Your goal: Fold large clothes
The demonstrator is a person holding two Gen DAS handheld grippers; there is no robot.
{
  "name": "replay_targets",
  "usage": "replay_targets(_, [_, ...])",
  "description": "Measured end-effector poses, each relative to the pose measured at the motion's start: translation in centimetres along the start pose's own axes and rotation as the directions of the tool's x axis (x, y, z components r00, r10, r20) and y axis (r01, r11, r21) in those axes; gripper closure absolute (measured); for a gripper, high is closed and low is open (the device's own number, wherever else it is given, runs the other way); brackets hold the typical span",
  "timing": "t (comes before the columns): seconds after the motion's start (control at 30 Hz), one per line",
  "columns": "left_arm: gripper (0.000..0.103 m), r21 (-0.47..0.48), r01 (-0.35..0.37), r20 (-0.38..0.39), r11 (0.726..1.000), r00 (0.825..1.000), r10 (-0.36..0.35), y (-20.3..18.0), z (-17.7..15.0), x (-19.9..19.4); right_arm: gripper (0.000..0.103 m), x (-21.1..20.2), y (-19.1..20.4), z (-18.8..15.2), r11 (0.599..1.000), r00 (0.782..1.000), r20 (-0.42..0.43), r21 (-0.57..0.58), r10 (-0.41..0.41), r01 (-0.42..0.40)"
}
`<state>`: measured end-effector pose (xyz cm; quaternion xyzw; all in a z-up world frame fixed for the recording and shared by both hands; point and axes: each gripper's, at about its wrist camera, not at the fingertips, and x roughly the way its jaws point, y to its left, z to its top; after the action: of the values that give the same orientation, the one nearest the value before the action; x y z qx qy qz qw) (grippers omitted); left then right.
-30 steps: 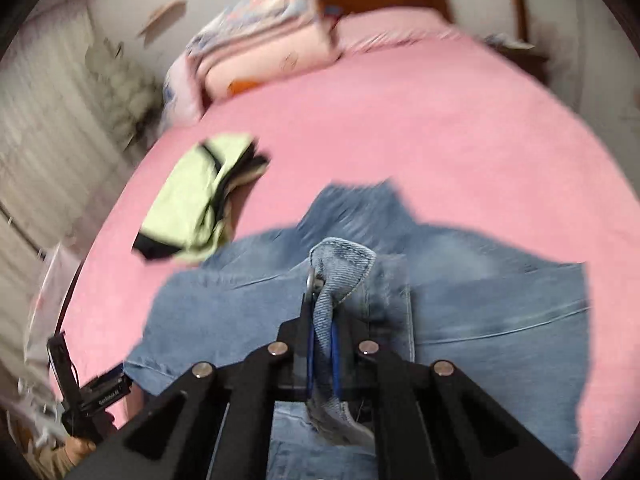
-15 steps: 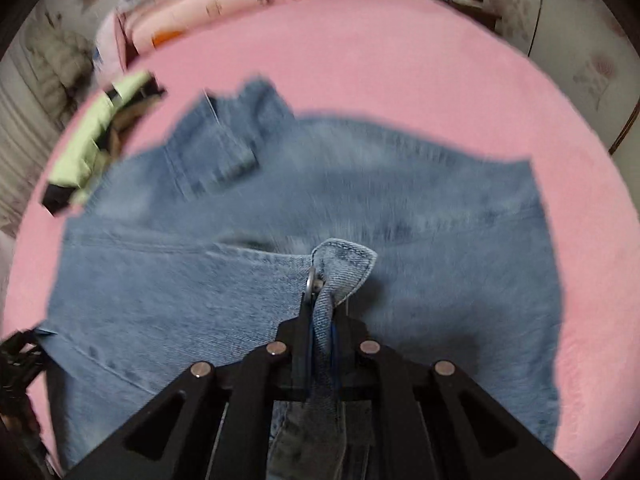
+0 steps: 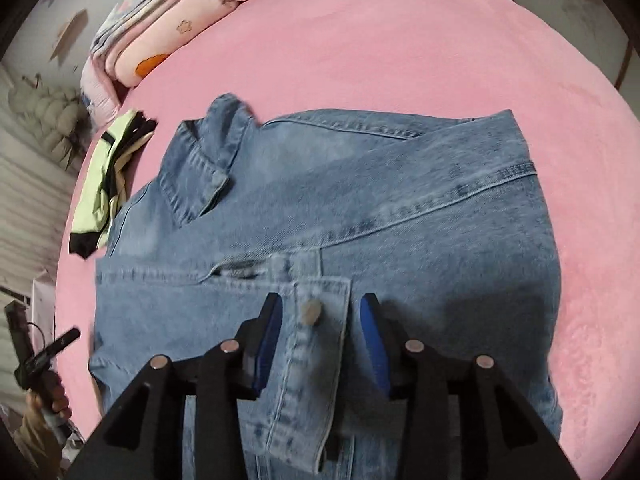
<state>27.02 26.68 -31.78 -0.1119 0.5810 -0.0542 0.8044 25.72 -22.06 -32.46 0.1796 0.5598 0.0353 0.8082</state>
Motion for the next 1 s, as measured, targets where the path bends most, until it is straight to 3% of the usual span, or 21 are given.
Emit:
replay_targets(0.17, [0.017,0.012,-0.056,-0.039,0.998,0.998,0.056,0.1,3.6,5.3,0.062,2.5,-0.8,0.7,1.0,0.999,-0.046,0.02,0.026,-0.025])
replay_targets(0.33, [0.02,0.074,-0.065,0.004,0.995,0.998,0.065,-0.9,5.0,6.4,0.062,3.3,0.6,1.2,0.998,1.0,-0.024,-0.051,0.019,-0.02])
replay_targets(0.4, [0.04,0.09,-0.05,0.021,0.995,0.999,0.049,-1.4,5.3,6.2,0.06,4.0,1.2,1.4,0.996,1.0,-0.031,-0.09,-0.006,0.004])
replay_targets(0.43, [0.057,0.1,-0.039,0.019,0.994,0.999,0.037,-2.0,5.4,6.0,0.06,4.3,1.6,1.6,0.993,0.999,-0.027,-0.115,-0.019,0.016])
replay_targets(0.47, [0.062,0.111,-0.042,0.022,0.993,0.999,0.04,-2.4,5.5,6.0,0.06,4.4,1.9,1.6,0.99,0.999,-0.021,-0.138,-0.03,0.027])
replay_targets(0.5, [0.066,0.128,-0.079,0.028,0.989,0.997,0.076,-2.8,5.6,6.0,0.06,4.6,2.3,1.7,0.987,0.999,-0.02,-0.158,-0.027,0.023])
replay_targets(0.57, [0.089,0.164,-0.128,0.042,0.978,0.992,0.122,-3.9,5.5,6.3,0.062,5.2,3.0,1.7,0.981,0.999,-0.032,-0.195,-0.02,0.013])
replay_targets(0.73, [0.095,0.202,-0.202,0.126,0.958,0.976,0.179,-5.2,4.9,5.0,0.077,5.6,5.4,1.3,0.942,0.993,-0.008,-0.315,-0.121,0.112])
replay_targets(0.9, [0.095,0.174,-0.289,0.24,0.941,0.939,0.245,-6.1,4.6,3.6,0.078,2.0,7.3,2.0,0.921,0.968,0.206,-0.329,-0.143,0.206])
replay_targets(1.0, [0.095,0.169,-0.322,0.227,0.932,0.933,0.281,-5.4,4.3,5.4,0.077,3.4,7.4,3.1,0.915,0.964,0.215,-0.338,-0.154,0.221])
